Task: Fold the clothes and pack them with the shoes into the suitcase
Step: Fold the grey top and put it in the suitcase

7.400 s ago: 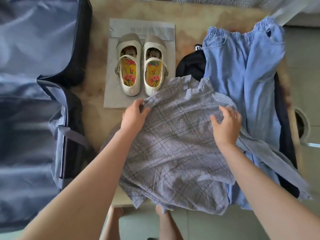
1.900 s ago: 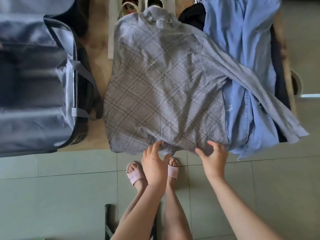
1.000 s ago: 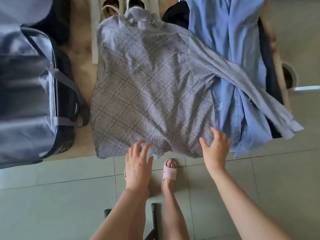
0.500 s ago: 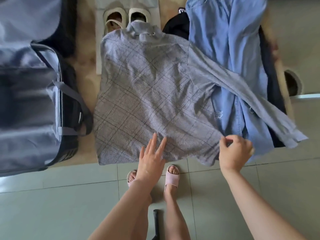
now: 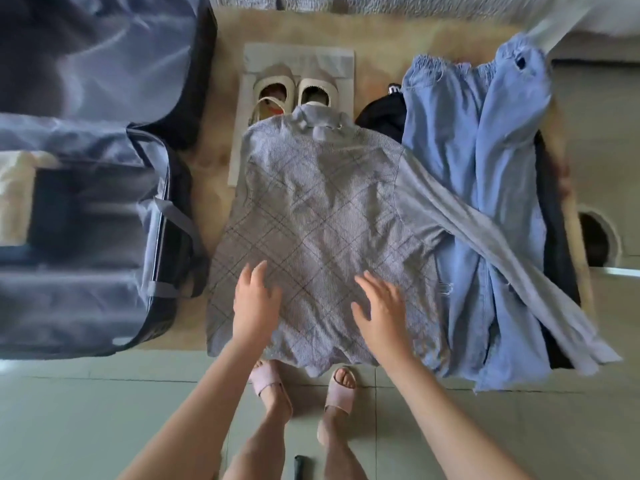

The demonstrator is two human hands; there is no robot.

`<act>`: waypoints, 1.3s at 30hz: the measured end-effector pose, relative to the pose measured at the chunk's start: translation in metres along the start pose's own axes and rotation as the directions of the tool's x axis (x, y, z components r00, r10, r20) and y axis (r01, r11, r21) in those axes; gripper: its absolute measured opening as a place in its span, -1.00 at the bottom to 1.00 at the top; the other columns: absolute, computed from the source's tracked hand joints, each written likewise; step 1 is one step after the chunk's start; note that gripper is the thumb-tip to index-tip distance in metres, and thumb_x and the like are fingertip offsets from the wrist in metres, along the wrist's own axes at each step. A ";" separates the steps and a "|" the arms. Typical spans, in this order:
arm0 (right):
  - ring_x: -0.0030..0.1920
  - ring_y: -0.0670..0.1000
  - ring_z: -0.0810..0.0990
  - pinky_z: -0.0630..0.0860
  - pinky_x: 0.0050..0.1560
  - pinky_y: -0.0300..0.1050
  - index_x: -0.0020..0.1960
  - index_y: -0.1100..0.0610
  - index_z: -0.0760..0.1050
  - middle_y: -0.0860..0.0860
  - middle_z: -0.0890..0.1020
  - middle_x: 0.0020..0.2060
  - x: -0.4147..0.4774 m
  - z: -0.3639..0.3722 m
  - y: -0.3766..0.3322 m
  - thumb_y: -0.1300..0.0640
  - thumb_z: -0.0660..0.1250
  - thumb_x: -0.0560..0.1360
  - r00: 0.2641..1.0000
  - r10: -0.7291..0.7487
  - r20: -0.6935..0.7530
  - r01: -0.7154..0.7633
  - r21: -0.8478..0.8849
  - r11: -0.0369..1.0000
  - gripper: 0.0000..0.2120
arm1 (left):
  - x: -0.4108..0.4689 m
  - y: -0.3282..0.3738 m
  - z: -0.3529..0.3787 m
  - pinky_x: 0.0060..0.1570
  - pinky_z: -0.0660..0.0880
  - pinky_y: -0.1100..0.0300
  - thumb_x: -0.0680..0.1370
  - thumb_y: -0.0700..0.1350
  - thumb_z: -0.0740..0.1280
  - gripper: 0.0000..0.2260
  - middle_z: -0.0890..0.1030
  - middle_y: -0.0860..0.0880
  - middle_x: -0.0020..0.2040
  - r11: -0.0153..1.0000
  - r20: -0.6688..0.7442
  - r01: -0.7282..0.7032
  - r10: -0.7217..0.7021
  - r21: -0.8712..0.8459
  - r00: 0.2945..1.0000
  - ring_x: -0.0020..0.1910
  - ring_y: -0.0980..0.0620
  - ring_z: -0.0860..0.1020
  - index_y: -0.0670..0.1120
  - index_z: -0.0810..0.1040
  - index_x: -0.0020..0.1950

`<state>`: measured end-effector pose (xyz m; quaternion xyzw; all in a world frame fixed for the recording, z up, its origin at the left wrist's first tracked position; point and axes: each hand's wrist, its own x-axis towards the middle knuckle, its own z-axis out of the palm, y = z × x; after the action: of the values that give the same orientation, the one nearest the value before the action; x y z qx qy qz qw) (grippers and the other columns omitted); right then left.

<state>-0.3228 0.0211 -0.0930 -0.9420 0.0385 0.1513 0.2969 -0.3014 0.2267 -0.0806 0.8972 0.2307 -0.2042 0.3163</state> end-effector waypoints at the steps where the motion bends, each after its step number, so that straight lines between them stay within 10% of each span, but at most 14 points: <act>1: 0.42 0.07 0.25 0.16 0.45 0.03 0.43 0.09 0.36 -0.01 0.38 0.42 0.007 0.003 -0.011 0.14 0.31 0.55 0.999 -0.032 0.027 0.032 0.019 0.999 -0.55 | 0.010 0.001 -0.008 0.42 0.21 -0.08 0.60 -0.15 0.24 -0.53 0.19 -0.16 0.50 0.998 -0.003 0.034 -0.034 -0.054 0.999 0.46 -0.16 0.21 -0.10 0.23 0.50; 12: 0.55 0.10 -0.10 -0.10 0.52 0.06 0.55 -0.03 -0.24 0.00 -0.07 0.56 0.075 0.046 -0.084 -0.07 0.19 0.60 0.969 -0.037 0.244 0.073 -0.140 0.988 -0.26 | 0.096 0.002 -0.054 0.39 0.23 0.00 0.57 -0.18 0.28 -0.41 0.23 -0.16 0.47 0.971 0.064 0.117 -0.105 -0.209 0.992 0.44 -0.13 0.24 -0.12 0.10 0.54; 20: 0.54 0.10 -0.17 -0.14 0.50 0.04 0.56 -0.04 -0.23 -0.01 -0.23 0.54 0.091 0.063 -0.090 -0.18 0.13 0.58 0.934 0.132 0.333 0.001 -0.371 0.929 -0.27 | 0.126 -0.014 -0.060 0.22 0.41 0.02 0.59 -0.10 0.27 -0.51 0.44 -0.11 0.33 0.943 0.076 0.163 -0.147 -0.290 0.986 0.28 -0.11 0.43 -0.11 0.22 0.48; 23: 0.54 0.08 -0.07 -0.03 0.51 0.01 0.57 -0.04 -0.09 -0.03 -0.11 0.56 0.092 0.059 -0.094 -0.11 0.16 0.60 0.944 0.120 0.307 -0.019 -0.314 0.949 -0.35 | 0.132 -0.007 -0.067 -0.02 0.41 0.14 0.57 -0.05 0.30 -0.60 0.55 -0.06 0.07 0.903 0.108 0.211 -0.184 -0.374 0.977 0.04 -0.04 0.52 -0.12 0.38 0.39; 26: 0.22 -0.09 0.47 0.43 0.19 -0.18 0.49 0.00 0.25 0.01 0.43 0.37 0.103 0.041 -0.114 0.01 0.22 0.60 0.969 0.187 0.160 -0.208 0.130 0.969 -0.53 | 0.132 0.003 -0.072 -0.10 0.44 0.28 0.54 -0.07 0.36 -0.71 0.57 0.07 -0.07 0.831 0.173 0.227 -0.159 -0.508 0.972 -0.09 0.10 0.54 -0.11 0.50 0.24; 29: -0.06 -0.17 0.58 0.48 -0.05 -0.32 0.33 0.02 0.46 -0.05 0.61 0.14 0.130 0.018 -0.142 -0.03 0.25 0.58 0.948 0.315 0.037 -0.297 0.452 0.841 -0.65 | 0.119 0.011 -0.067 -0.04 0.49 0.37 0.52 -0.22 0.36 -0.75 0.57 0.21 -0.10 0.789 0.256 0.149 0.011 -0.597 0.967 -0.13 0.30 0.54 -0.12 0.55 0.20; 36: 0.08 -0.01 0.60 0.47 0.00 -0.11 0.21 0.02 0.53 -0.05 0.63 0.09 0.175 0.025 -0.163 -0.15 0.44 0.40 0.934 0.339 0.114 -0.350 0.108 0.930 -0.55 | 0.089 0.020 -0.031 0.24 0.47 0.13 0.38 -0.58 0.02 -0.44 0.63 -0.16 0.13 0.769 0.423 0.106 0.226 -0.631 0.878 0.11 0.06 0.60 -0.22 0.56 0.21; 39: -0.05 -0.02 0.63 0.41 -0.20 -0.16 0.03 0.00 0.60 -0.09 0.67 -0.09 0.177 0.034 -0.157 -0.10 0.45 0.41 0.942 0.333 0.044 -0.334 0.014 0.942 -0.73 | 0.093 0.016 -0.029 0.10 0.45 0.41 0.34 -0.58 0.02 -0.46 0.64 -0.07 0.06 0.780 0.389 0.102 0.190 -0.617 0.902 0.02 0.25 0.57 -0.21 0.59 0.12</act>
<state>-0.1383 0.1722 -0.0880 -0.9154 0.1929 0.2185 0.2776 -0.2109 0.2611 -0.0994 0.6788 0.1880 -0.3014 0.6427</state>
